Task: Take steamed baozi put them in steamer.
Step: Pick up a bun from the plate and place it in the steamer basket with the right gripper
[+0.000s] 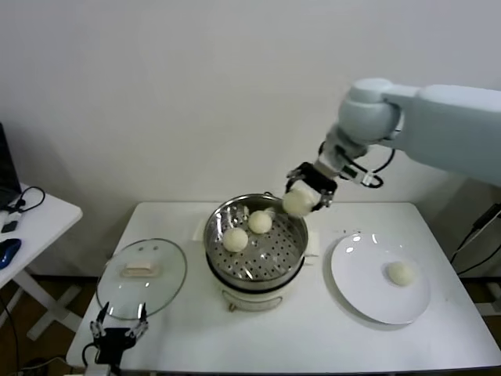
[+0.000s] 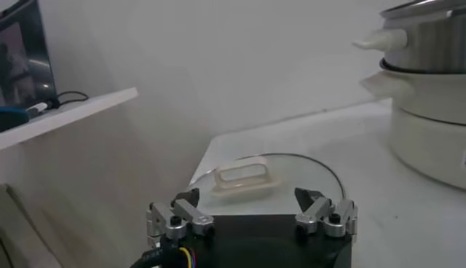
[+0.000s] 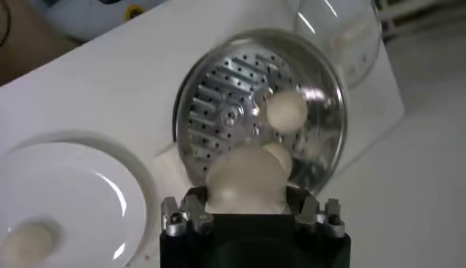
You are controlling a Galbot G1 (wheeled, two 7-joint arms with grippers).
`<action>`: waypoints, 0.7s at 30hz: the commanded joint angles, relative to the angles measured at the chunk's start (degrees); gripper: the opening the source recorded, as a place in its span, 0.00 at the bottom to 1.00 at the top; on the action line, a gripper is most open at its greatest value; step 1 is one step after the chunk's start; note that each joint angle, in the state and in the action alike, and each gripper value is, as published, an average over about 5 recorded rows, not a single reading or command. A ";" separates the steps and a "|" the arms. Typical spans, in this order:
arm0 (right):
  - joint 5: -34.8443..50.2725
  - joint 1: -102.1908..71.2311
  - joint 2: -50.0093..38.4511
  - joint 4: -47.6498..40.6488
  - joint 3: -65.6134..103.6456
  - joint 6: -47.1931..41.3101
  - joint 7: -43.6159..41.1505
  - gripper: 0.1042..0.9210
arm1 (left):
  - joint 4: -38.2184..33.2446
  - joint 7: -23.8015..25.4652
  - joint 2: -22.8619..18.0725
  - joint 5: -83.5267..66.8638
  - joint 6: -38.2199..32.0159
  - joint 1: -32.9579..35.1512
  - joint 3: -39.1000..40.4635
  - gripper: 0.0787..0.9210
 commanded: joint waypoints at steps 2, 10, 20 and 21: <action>-10.72 -8.31 10.94 3.94 2.74 3.95 0.66 0.73 | 0.02 0.01 -0.01 -0.01 -0.02 0.23 0.02 0.88; -15.52 -15.40 14.34 0.66 1.38 3.38 1.29 0.72 | 0.16 0.00 -0.01 0.04 -0.03 0.22 0.01 0.88; -19.13 -20.20 16.57 -2.09 1.78 2.53 1.44 0.70 | 0.21 0.06 -0.05 0.27 0.15 0.09 0.14 0.88; -19.53 -20.56 16.71 -2.27 1.81 2.46 1.49 0.70 | 0.20 0.07 -0.05 0.28 0.15 0.10 0.13 0.88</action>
